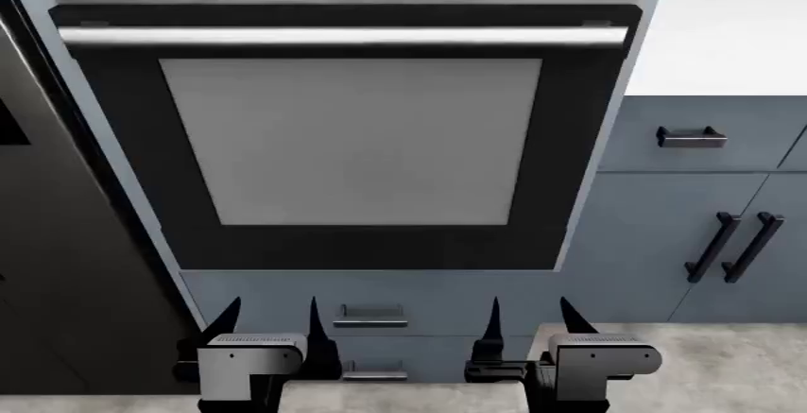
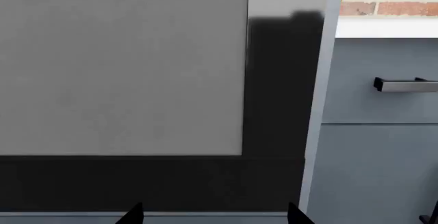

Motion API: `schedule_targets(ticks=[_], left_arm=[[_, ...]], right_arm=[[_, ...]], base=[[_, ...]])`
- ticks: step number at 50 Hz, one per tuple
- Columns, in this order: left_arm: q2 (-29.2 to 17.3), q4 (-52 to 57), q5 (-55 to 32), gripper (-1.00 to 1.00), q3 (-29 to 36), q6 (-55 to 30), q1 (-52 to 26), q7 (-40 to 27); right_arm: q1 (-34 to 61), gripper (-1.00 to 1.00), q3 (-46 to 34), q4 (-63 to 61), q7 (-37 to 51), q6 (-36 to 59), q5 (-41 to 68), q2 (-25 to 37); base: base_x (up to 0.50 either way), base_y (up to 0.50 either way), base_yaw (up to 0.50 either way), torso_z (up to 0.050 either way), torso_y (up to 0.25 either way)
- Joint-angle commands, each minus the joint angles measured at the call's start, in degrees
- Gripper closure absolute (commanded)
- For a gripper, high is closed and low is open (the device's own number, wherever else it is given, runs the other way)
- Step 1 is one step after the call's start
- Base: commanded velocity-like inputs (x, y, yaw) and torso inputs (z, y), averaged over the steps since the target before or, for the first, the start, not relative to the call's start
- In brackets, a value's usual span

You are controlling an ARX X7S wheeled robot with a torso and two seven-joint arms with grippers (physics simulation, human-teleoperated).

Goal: Open the microwave door

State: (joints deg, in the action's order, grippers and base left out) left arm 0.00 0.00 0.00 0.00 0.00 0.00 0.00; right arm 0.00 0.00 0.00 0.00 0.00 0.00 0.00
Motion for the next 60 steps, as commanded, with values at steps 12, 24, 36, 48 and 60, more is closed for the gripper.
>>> schedule_targets(ticks=[12,24,36,48,60], left_arm=[[-3.0,0.6,-2.7,-1.0,3.9,-0.7,-0.5,-1.2],[-5.7,14.8,-2.2,-1.0,4.6,-10.6,-6.5,-2.7],[-8.7,26.6,-3.6,-1.0,4.3,-24.4,-19.9,-1.4],[-10.3,35.0,-7.0,-1.0,2.5,-39.6,-38.8,-0.5],[-13.0,39.9,-8.5,-1.0,0.9,-50.3,-53.9,-0.2]], right_arm=[[1.1,-1.0,-3.3,0.1,3.5,0.9,2.5,2.7],[5.9,-1.0,-2.8,-10.5,6.3,9.5,3.4,4.7],[16.8,-1.0,-3.4,-25.5,6.9,24.0,4.0,7.4],[35.6,-1.0,-3.1,-36.3,6.7,40.4,5.4,9.4],[52.3,-1.0,-3.4,-39.9,6.1,50.7,7.1,10.2]], base=[[0.0,0.0,0.0,0.008,0.0],[0.0,0.0,0.0,0.05,0.0],[0.0,0.0,0.0,0.05,0.0],[0.0,0.0,0.0,0.05,0.0],[0.0,0.0,0.0,0.05,0.0]])
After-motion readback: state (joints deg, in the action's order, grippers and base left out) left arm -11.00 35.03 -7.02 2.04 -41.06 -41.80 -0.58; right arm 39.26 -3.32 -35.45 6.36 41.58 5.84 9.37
